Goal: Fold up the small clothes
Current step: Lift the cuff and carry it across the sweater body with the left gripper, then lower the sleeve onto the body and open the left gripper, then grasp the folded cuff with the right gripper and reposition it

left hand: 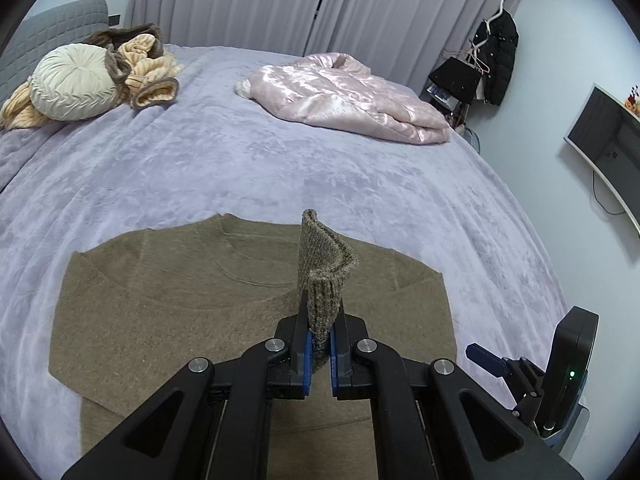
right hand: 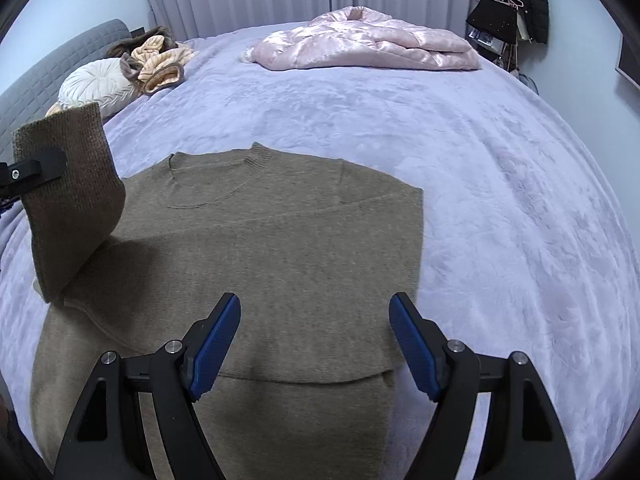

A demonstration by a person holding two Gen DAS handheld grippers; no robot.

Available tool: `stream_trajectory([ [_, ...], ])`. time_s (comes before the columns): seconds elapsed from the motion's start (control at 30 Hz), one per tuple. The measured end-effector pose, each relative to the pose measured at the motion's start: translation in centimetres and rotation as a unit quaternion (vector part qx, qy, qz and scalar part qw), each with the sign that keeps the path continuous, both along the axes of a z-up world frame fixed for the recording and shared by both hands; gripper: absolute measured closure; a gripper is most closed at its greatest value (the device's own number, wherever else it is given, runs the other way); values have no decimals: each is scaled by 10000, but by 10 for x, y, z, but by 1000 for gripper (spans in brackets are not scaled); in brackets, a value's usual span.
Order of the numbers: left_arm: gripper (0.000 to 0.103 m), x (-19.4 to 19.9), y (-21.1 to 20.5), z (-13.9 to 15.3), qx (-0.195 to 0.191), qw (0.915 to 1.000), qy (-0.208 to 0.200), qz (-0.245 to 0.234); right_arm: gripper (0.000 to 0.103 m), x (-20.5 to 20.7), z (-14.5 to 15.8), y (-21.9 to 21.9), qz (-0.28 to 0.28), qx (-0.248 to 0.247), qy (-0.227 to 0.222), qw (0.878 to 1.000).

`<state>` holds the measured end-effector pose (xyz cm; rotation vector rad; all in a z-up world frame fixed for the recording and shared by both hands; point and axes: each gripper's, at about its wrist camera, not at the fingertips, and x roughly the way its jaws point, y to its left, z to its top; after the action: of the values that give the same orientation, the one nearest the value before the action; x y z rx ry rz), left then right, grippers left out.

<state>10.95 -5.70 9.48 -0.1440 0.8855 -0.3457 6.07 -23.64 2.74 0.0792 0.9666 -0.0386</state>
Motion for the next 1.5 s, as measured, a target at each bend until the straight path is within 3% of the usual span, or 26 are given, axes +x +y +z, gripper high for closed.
stream_trajectory([
  [0.3,96,-8,-87,-43,446,9970,300,-549,23,-18,-14,-53,-387,255,8,9989],
  [0.5,96,-12,-115,-75,631,9941,515,-717,24,-33,-26,-77,-605,389,57,9974],
  [0.67,95,-5,-113,-104,351,9905,1031,-843,24,-42,-35,-87,-701,525,90,9961],
  [0.73,94,-1,-105,-113,30,9895,1213,-782,24,-45,-37,-89,-704,580,87,9958],
  [0.8,72,0,-98,-114,-240,9880,1325,-751,24,-48,-37,-91,-699,615,71,9956],
  [0.87,25,-2,-94,-108,-489,9847,1455,-829,23,-51,-35,-93,-695,693,30,9952],
  [0.9,18,-5,-92,-101,-510,9854,1425,-783,23,-53,-33,-94,-701,751,1,9947],
  [1.03,16,-18,-79,-73,-866,9847,1138,-1000,23,-55,-22,-93,-672,1014,-155,9925],
  [1.13,16,-23,-59,-60,-758,9891,925,-865,23,-54,-14,-83,-539,1086,-227,9924],
  [1.3,16,-16,2,-63,-497,9954,812,-140,23,-45,-11,-54,-92,1466,-242,9889],
  [1.5,16,0,74,-84,62,9929,836,840,28,-26,-25,-31,0,1659,-10,9861],
])
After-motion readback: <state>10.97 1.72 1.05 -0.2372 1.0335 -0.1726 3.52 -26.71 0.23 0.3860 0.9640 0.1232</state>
